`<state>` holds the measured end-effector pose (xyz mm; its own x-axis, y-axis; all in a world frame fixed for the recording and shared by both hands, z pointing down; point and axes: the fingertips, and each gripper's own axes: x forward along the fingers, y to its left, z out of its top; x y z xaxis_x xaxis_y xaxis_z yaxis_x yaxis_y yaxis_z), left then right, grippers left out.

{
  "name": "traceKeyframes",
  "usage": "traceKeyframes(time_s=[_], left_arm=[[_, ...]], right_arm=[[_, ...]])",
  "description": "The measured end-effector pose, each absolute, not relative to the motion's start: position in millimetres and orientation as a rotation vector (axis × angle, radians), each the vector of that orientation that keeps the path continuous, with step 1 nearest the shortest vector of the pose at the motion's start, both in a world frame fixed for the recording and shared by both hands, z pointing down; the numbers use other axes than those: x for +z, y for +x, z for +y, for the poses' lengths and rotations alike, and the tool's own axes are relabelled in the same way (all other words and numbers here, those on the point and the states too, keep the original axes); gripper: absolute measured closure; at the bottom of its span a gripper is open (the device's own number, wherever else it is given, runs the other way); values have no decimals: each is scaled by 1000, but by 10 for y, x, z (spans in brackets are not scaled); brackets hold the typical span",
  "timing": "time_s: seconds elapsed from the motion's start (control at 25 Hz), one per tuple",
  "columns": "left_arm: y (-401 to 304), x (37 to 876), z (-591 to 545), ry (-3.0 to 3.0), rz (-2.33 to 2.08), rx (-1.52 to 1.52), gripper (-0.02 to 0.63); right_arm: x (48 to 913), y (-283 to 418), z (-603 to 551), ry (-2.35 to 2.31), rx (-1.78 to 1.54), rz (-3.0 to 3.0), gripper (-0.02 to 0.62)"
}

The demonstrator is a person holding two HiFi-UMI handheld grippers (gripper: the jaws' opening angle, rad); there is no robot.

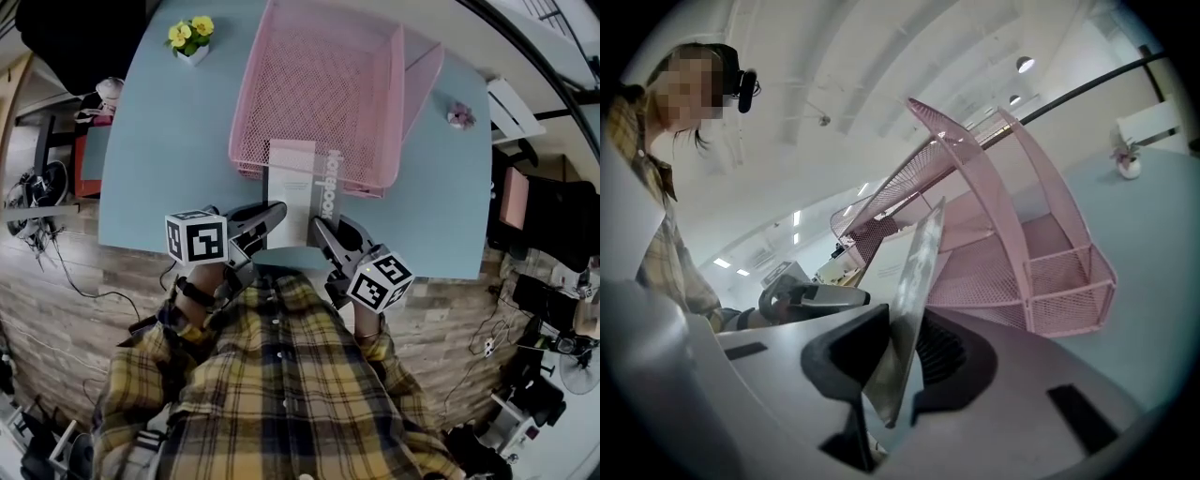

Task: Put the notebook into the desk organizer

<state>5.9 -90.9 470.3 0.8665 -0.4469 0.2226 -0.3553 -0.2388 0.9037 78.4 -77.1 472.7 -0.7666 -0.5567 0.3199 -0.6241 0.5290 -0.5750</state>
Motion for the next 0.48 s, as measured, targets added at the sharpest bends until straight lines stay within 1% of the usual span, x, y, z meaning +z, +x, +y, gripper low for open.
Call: traceKeyframes(time_s=[0.04, 0.12, 0.2, 0.28, 0.36, 0.48], left_arm=[[74, 4694, -921, 1844, -589, -101, 601], [101, 4677, -954, 1840, -574, -102, 601], [115, 4660, -992, 1833, -567, -103, 601], [136, 4638, -1019, 1804, -543, -128, 601], [143, 4630, -1040, 1773, -521, -155, 601], [124, 4644, -1062, 1719, -508, -182, 601]], right_arm=[[4726, 795, -780, 1033, 1057, -2661, 525], [4730, 808, -795, 1031, 1047, -2657, 476], [4732, 819, -802, 1034, 1026, -2654, 453], [4719, 842, -804, 1046, 992, -2657, 417], [4685, 868, -801, 1058, 928, -2665, 375], [4608, 884, -768, 1057, 754, -2677, 331]])
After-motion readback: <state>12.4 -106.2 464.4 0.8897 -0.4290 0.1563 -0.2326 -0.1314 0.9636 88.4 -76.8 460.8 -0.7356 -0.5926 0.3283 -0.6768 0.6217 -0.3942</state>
